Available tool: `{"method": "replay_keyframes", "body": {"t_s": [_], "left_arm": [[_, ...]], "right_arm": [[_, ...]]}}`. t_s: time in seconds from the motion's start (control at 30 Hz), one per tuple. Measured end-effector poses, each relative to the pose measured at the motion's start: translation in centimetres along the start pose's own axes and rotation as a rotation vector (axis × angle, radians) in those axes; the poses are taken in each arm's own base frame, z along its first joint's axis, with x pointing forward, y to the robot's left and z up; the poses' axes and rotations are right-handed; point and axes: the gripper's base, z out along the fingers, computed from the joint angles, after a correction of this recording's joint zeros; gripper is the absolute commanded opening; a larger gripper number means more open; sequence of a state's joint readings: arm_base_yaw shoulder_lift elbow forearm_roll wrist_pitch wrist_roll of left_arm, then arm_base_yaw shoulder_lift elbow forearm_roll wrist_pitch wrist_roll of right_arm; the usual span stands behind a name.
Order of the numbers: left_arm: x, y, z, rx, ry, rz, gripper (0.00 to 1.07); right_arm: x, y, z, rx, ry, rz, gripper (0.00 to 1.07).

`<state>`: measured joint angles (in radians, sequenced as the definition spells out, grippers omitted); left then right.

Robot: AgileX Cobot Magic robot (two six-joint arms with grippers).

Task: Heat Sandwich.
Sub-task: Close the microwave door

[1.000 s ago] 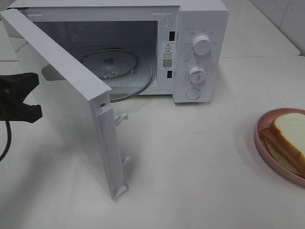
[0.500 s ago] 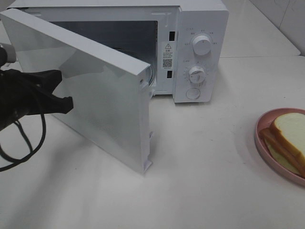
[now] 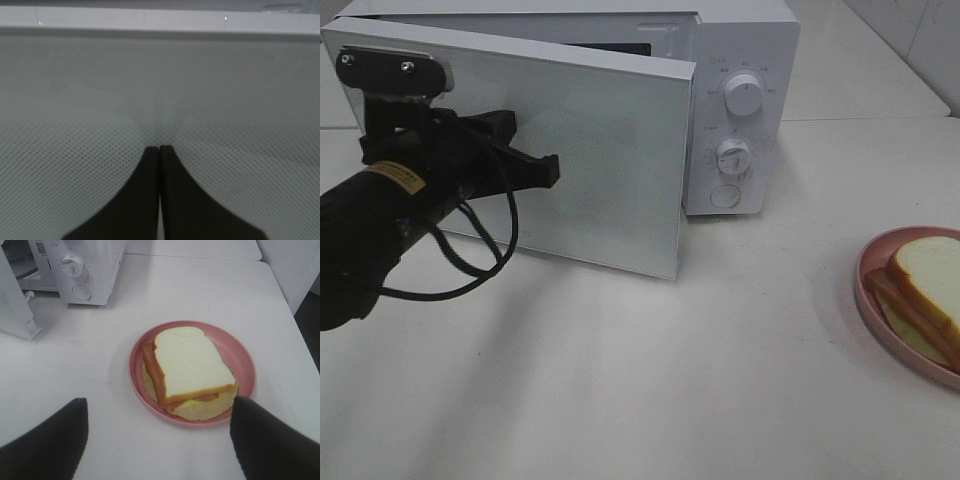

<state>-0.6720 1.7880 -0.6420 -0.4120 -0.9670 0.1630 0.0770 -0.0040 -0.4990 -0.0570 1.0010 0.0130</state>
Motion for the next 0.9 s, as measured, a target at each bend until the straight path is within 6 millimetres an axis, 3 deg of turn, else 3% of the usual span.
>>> {"method": "replay_keyframes", "body": {"t_s": [0.43, 0.9], "left_arm": [[-1.0, -2.0, 4.4, -0.066, 0.024, -0.028, 0.0], [-0.7, -4.0, 6.9, -0.055, 0.087, 0.007, 0.0]], "right_arm": [[0.0, 0.0, 0.0, 0.0, 0.0, 0.0, 0.75], [0.0, 0.0, 0.0, 0.0, 0.0, 0.0, 0.75]]}}
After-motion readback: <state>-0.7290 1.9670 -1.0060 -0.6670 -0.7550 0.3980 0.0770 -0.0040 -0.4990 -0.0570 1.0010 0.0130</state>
